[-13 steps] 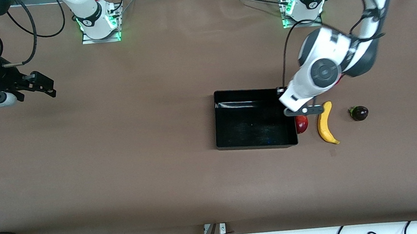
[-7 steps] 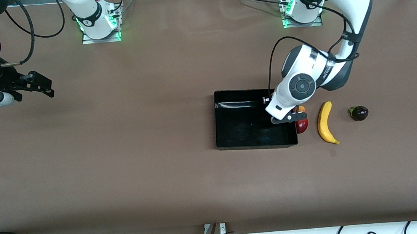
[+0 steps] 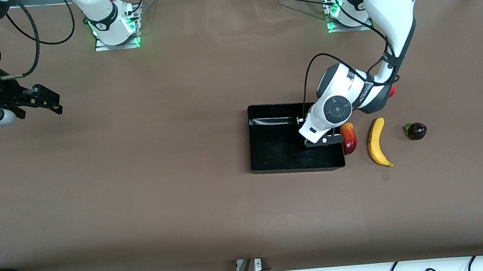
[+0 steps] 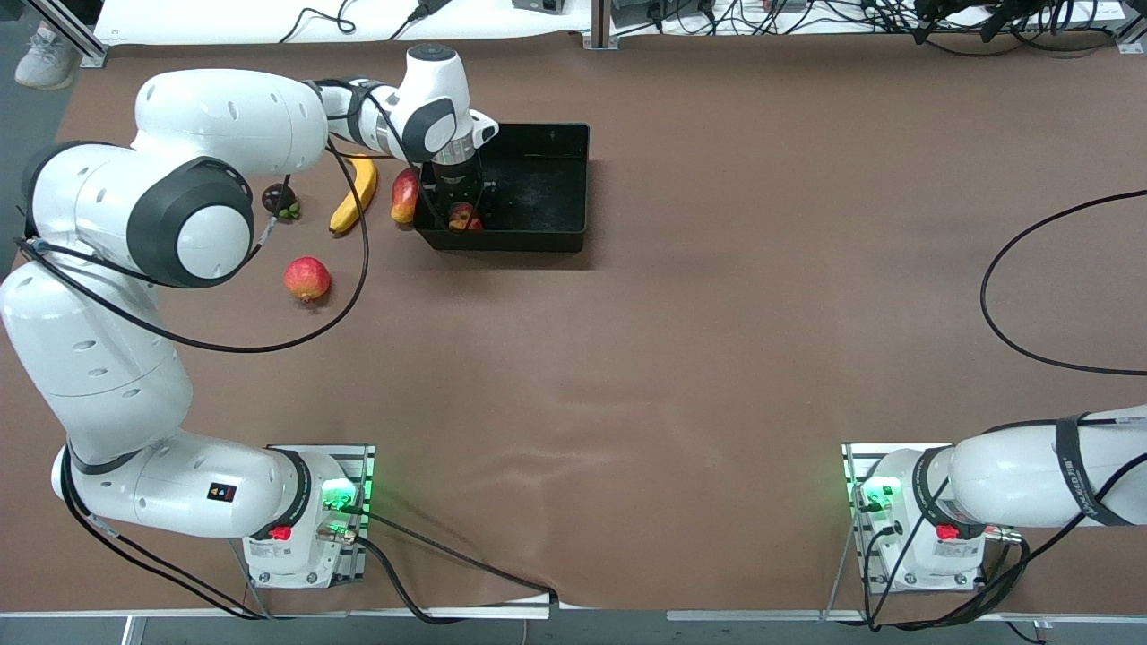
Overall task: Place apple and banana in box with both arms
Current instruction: 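Carry the apple over the box and open the left gripper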
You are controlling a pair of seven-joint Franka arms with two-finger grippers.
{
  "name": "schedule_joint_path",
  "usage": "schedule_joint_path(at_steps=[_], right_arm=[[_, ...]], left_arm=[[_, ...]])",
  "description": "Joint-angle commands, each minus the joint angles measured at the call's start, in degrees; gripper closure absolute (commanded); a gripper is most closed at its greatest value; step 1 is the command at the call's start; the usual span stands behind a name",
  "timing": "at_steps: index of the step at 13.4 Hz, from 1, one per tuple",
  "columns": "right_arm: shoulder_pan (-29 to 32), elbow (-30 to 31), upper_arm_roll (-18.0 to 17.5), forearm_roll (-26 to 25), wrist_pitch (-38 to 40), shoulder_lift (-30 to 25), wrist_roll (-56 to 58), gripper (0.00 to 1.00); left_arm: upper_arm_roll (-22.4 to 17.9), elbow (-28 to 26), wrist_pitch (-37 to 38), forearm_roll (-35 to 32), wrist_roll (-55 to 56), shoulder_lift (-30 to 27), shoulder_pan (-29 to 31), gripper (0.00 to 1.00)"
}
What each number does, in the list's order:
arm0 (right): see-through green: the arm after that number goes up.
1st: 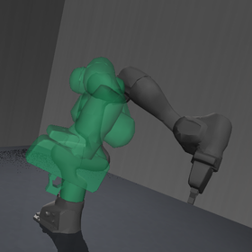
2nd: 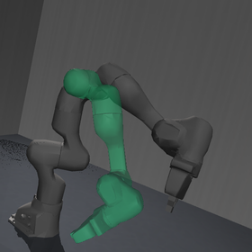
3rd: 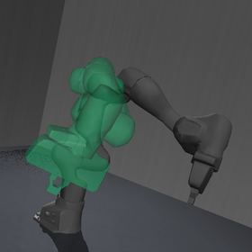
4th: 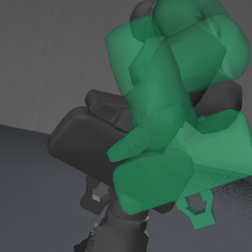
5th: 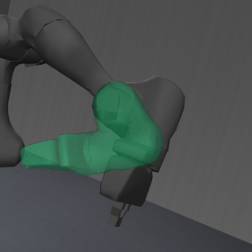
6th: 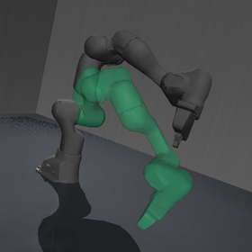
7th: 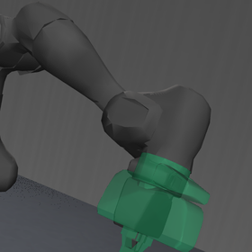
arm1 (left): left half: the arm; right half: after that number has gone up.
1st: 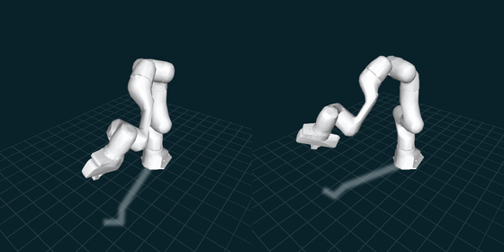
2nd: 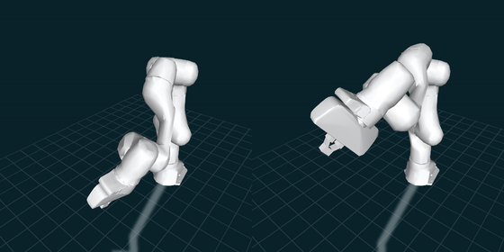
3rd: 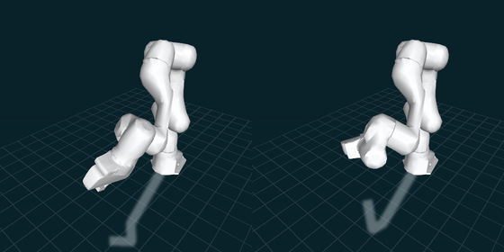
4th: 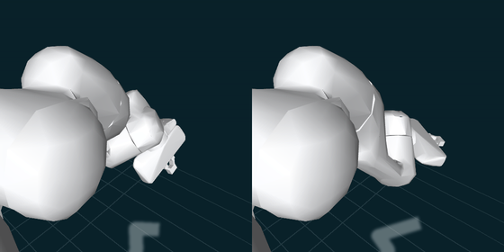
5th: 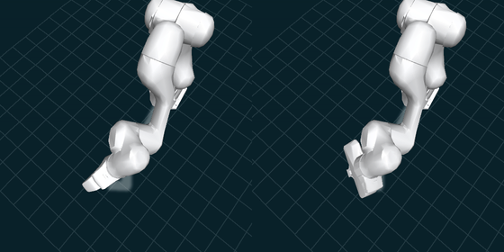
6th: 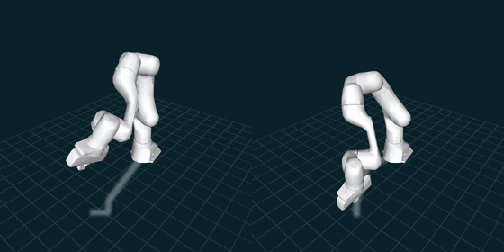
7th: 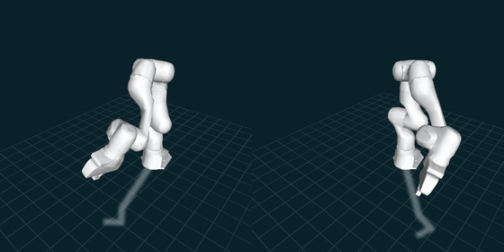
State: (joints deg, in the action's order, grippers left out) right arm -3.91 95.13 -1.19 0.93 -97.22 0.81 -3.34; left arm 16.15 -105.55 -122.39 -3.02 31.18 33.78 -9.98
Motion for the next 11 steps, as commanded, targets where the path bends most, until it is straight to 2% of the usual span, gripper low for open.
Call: schedule_joint_path(at_steps=[1, 3, 5, 6, 8, 10, 11], right_arm=[[0.48, -1.61, -0.21, -0.66, 0.8, 0.69, 0.26, 0.0], [0.57, -1.61, -0.21, -0.75, 0.54, 0.78, 0.26, 0.0], [0.57, -1.61, -0.21, -0.66, 0.19, 0.86, 0.26, 0.0], [0.57, -1.61, -0.3, -0.66, 0.1, 0.86, 0.26, 0.0], [0.57, -1.61, -0.3, -0.66, 0.01, 0.86, 0.17, 0.0], [0.48, -1.61, -0.3, -0.75, -0.69, 1.12, 0.17, 0.0], [0.48, -1.61, -0.3, -0.75, -0.78, 1.3, 0.17, 0.0]], left_arm=[[-0.42, 1.57, 0.65, -0.5, 0.82, 0.16, -0.57, 0.0], [-0.94, 2.27, 4.59, -0.5, 0.82, -3.61, -0.48, 0.0], [-2.6, 7.6, 10.64, -0.58, -0.06, -5.56, 1.7, 0.0], [-3.83, 10.94, 14.16, -1.37, -0.76, -5.56, 2.32, 0.0], [-6.82, 15.44, 17.35, -7.76, -1.64, -5.04, 3.99, 0.0], [-7.27, 15.98, 16.75, -10.77, -6.35, -2.85, 8.72, 0.0], [-7.19, 17.12, 16.05, -10.78, -12.57, -0.75, 10.57, 0.0]])
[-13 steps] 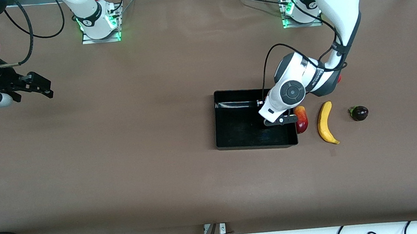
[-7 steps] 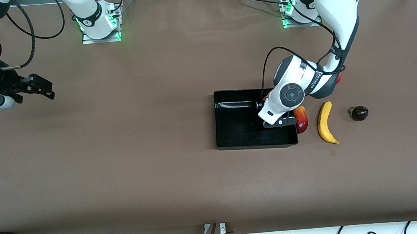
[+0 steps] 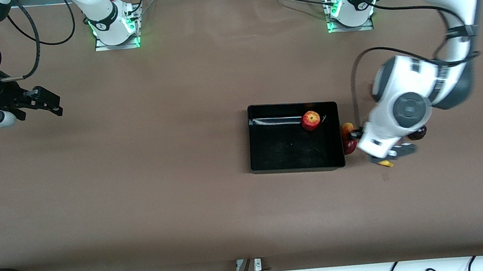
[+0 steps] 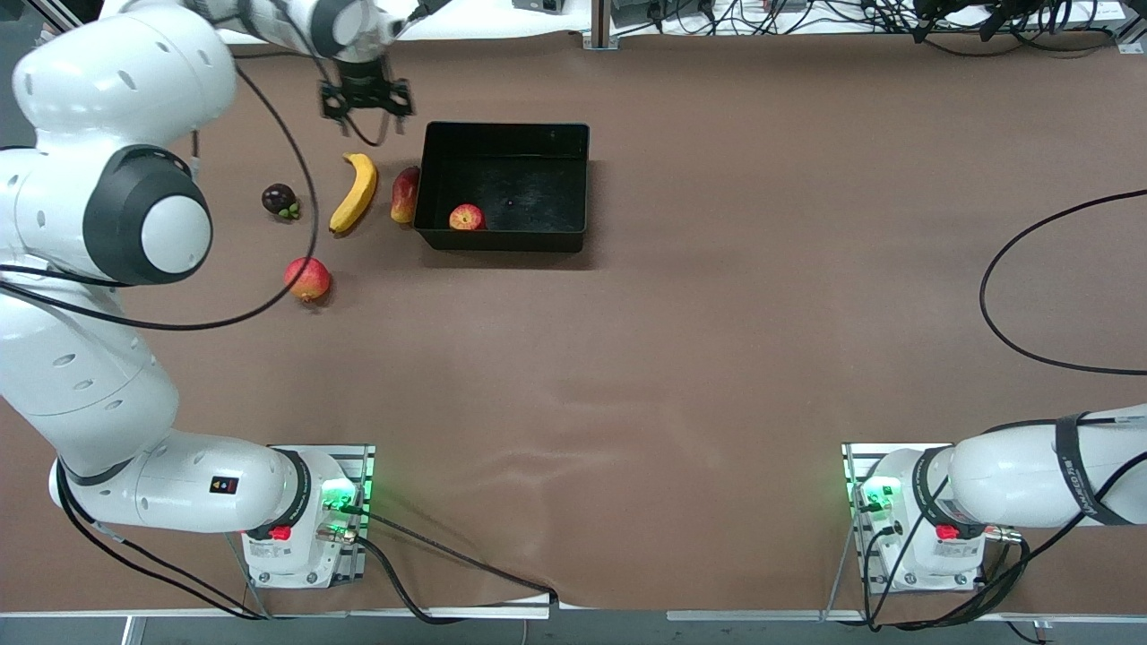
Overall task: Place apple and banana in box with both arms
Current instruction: 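Move the left gripper to the yellow banana and grasp it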
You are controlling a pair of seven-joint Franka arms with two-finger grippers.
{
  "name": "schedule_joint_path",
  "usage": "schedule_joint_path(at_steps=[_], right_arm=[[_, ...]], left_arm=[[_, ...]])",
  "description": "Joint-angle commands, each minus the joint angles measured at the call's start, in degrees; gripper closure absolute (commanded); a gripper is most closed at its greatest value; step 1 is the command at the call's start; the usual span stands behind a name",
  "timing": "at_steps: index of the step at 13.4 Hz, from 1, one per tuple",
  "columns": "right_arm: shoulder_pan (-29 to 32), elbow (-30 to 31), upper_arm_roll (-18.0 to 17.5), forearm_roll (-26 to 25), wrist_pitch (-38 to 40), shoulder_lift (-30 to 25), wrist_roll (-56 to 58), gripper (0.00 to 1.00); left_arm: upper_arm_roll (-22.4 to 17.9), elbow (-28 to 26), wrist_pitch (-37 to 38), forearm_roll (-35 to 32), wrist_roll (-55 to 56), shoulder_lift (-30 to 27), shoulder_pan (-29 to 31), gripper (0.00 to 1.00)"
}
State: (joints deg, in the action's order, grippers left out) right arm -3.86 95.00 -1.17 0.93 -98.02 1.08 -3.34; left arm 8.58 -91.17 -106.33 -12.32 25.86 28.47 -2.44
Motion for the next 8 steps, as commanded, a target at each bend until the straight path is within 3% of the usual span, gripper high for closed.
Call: schedule_joint_path(at_steps=[1, 4, 8], right_arm=[[0.43, -1.48, -0.32, -0.84, -0.5, 1.38, 0.26, 0.0], [0.43, -1.48, -0.32, -0.93, -2.52, 2.0, 0.26, 0.0], [-0.01, -1.48, -0.32, -1.02, -4.1, 2.52, 0.26, 0.0]], left_arm=[[0.38, 2.93, -1.41, -0.87, -13.41, 6.05, 4.28, 0.0], [0.91, 1.44, -7.91, -0.61, -22.16, 10.45, 6.75, 0.0], [1.17, -3.04, -14.77, 7.12, -22.7, 10.82, 7.98, 0.0]])
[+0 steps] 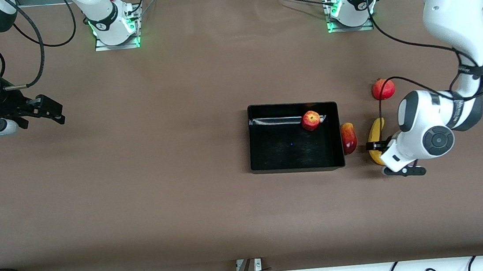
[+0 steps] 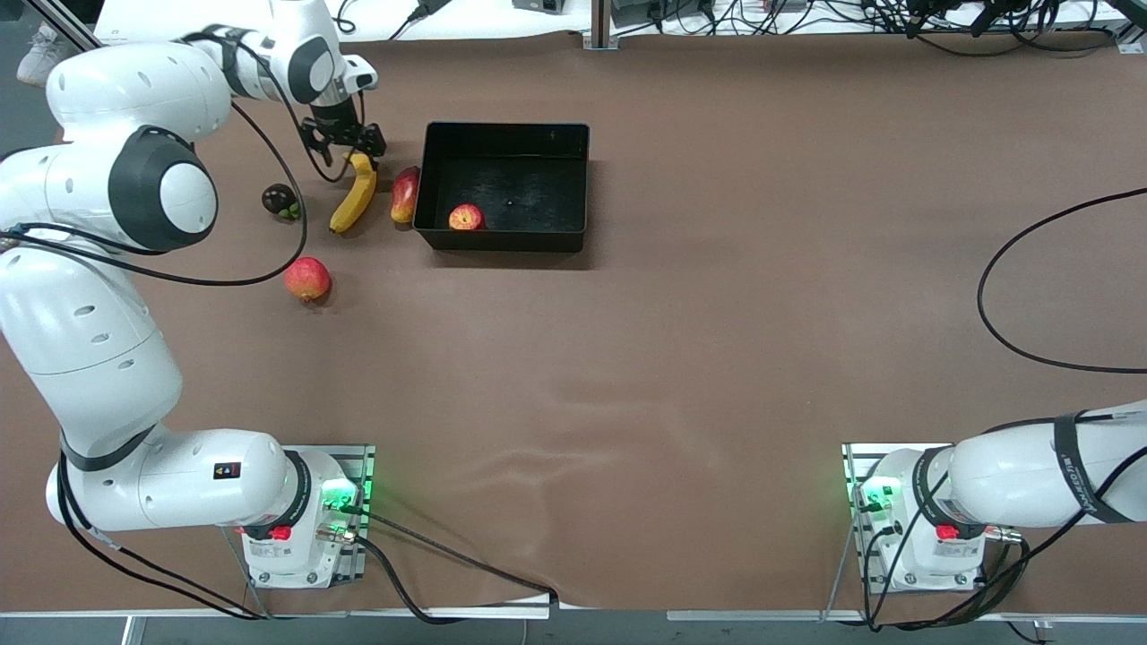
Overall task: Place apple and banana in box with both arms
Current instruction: 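Move the left gripper to the yellow banana and grasp it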
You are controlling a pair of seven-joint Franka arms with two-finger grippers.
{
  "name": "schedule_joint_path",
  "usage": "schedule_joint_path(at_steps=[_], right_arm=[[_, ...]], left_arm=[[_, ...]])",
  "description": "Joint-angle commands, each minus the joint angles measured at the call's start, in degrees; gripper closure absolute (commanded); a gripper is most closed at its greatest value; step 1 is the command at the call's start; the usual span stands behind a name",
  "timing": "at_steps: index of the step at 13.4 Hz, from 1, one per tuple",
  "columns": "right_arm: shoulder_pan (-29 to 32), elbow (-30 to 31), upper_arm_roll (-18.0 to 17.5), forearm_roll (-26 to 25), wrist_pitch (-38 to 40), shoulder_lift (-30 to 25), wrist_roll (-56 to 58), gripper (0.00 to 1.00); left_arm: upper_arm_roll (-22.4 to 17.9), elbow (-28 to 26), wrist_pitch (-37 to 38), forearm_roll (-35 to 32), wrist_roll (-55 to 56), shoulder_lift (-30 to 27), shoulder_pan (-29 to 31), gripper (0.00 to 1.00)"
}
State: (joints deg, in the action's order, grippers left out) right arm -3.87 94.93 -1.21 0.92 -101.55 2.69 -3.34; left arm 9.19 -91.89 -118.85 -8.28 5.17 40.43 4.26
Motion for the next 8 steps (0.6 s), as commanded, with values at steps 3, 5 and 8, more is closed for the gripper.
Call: schedule_joint_path(at_steps=[3, 5, 8], right_arm=[[0.09, -1.42, -0.28, -1.01, -1.63, 1.0, 0.35, 0.0], [0.09, -1.42, -0.28, -1.01, -1.28, 1.0, 0.35, 0.0], [0.09, -1.42, -0.28, -0.92, -1.28, 1.0, 0.35, 0.0]], left_arm=[[0.48, -5.31, -4.63, 2.4, -2.71, -1.31, 1.63, 0.02], [0.48, -5.4, -4.29, 1.78, -6.81, -0.96, 1.46, 0.43], [0.48, -5.32, -1.4, 1.78, -7.72, -1.75, 1.46, 0.96]])
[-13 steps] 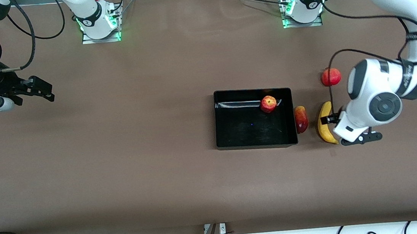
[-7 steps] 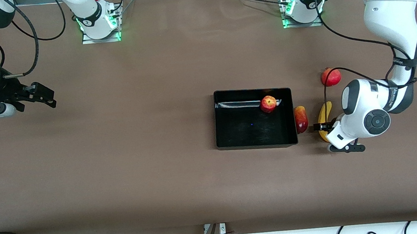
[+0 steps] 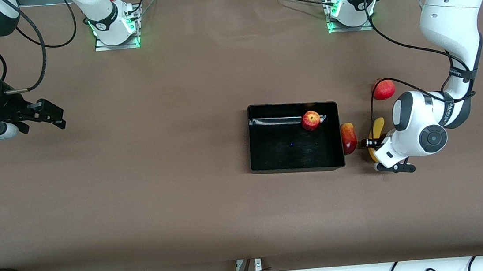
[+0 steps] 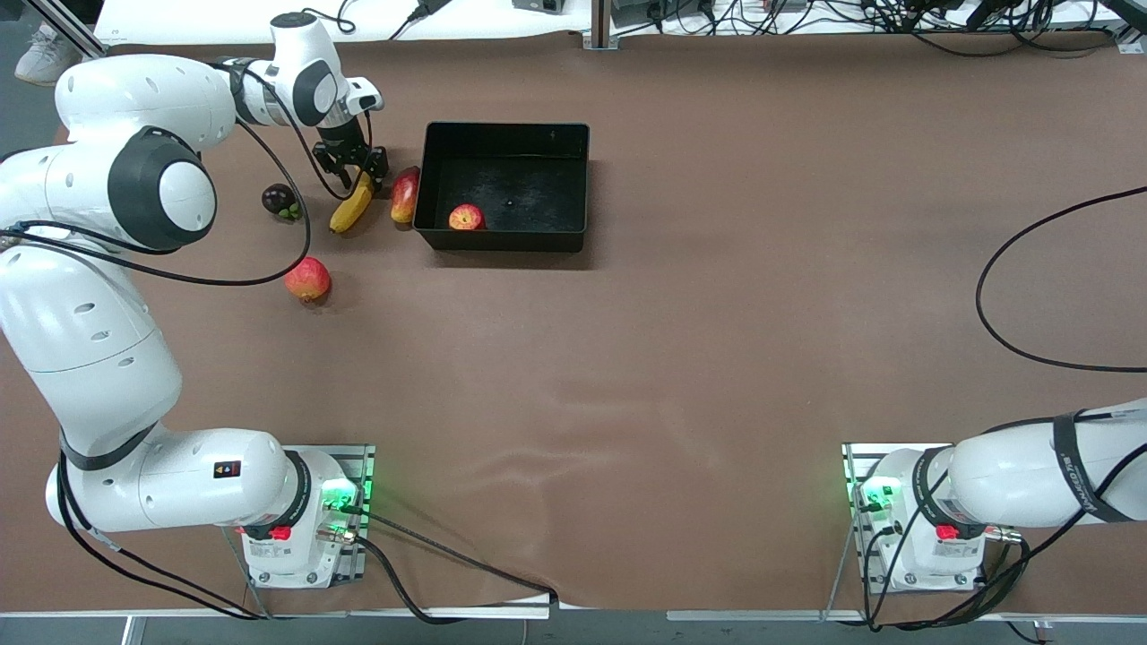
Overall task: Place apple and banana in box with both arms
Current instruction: 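Move the left gripper to the yellow banana and grasp it, then carry the banana into the box and open the left gripper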
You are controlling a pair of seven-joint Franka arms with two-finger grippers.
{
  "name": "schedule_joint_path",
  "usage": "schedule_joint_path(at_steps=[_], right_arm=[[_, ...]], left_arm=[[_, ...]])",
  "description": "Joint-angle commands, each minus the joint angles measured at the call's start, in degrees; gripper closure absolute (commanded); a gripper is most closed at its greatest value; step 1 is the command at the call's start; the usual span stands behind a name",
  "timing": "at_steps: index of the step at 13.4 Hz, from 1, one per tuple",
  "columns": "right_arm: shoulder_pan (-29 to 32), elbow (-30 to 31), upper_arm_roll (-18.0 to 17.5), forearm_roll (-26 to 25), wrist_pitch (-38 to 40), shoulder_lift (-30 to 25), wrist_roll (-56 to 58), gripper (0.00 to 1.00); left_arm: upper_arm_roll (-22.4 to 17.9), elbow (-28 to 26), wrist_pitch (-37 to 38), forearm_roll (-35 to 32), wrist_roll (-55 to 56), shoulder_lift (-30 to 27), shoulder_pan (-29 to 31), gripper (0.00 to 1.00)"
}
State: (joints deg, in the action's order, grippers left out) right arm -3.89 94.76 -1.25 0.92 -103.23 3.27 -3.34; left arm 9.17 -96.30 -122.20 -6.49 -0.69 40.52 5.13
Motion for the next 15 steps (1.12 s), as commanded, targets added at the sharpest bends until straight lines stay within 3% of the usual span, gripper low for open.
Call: schedule_joint_path(at_steps=[1, 6, 8, 11, 15], right_arm=[[0.11, -1.24, -0.25, -0.92, 0.32, 0.34, 0.35, 0.0], [2.65, -1.86, -0.07, -1.01, -0.65, 1.03, 1.05, 0.0], [4.93, -1.86, -0.07, -1.01, -1.44, 1.65, 1.05, 0.0], [5.29, -1.86, -0.07, -0.84, -1.53, 1.57, 0.53, 0.0], [4.68, -2.12, -0.6, 0.3, -1.62, 1.48, 0.18, 0.0]], left_arm=[[0.41, -0.3, 3.09, -0.01, -1.69, -2.63, 0.58, 1.0], [0.93, 2.51, 8.53, 0.95, 2.94, -10.45, -1.0, 1.0], [5.91, 6.02, 13.98, 0.96, 9.62, -12.04, -1.44, 1.0], [16.81, 10.52, 17.0, 1.04, 18.41, -11.35, -3.36, 1.0], [17.55, 9.64, 10.14, 0.96, 30.81, -5.74, -12.94, 1.0]])
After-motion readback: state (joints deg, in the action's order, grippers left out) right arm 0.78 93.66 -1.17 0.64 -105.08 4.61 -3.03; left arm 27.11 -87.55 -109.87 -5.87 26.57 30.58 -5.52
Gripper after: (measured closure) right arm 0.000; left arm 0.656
